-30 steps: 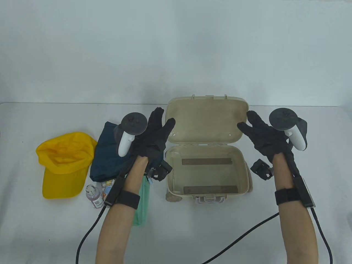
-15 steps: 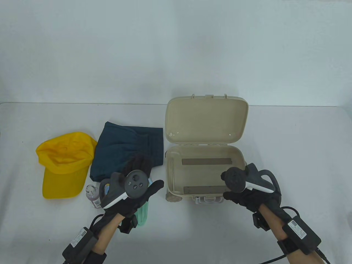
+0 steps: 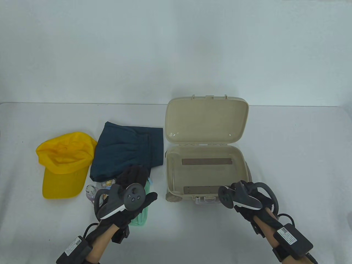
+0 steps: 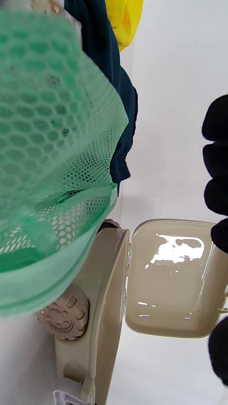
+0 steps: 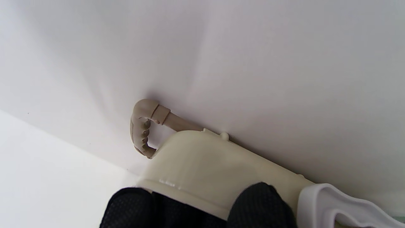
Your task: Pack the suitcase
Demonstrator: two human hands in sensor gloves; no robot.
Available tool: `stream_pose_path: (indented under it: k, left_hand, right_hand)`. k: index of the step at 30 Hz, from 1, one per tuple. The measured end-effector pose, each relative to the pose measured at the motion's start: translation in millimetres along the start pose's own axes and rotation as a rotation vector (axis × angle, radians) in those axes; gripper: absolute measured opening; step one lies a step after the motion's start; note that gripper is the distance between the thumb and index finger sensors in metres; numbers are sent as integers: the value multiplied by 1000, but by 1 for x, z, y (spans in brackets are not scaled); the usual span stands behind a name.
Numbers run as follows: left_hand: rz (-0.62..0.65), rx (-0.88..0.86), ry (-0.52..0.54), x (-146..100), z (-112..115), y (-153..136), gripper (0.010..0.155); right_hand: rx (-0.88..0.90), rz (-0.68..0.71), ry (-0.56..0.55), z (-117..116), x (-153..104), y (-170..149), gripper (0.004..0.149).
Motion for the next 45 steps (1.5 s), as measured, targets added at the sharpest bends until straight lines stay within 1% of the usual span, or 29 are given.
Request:
stream_pose_path:
  k: [5,12,19,28,30,36,41,45]
  left_hand:
    - [-1,15,-3,-1,2,0,85]
    - [-6,-2,9,-1,1,-4,85]
    - [-11,0,5,-1,3,-6,85]
    - [-2,11,-1,-1,4,-4,85]
    - [-2,11,2,-1,4,-4,85]
    - [-3,6,1,-2,4,-5,85]
    - [-7,-1,4,-2,3,-6,85]
    - [-8,-5,0,-2,3,-7,85]
  right_hand:
    - [22,-33,24,-2,5,-11,42]
    - [93,-119,83,-10,4,-40,42]
    - [139,-240,129,-23,-6,-74,42]
    - [190,-362,186,-36,-20,-108,42]
    - [196,-379,210,-39,-21,-113,43]
    - [227,-423,234,-43,-23,-125,43]
    - [233,-437,236,-45,-24,-131,42]
    - [212,-436,246,-44,-25,-129,43]
Point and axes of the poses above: the tracker on the back of each hand, its own y axis roughly to the thumb side, its own x axis roughly from the wrist to the fingertips, z = x × y, the point moved 5 cm from there along x, roughly from the wrist to the fingertips, and after that the axes turned 8 degrees about -y, right-handed, at the moved point
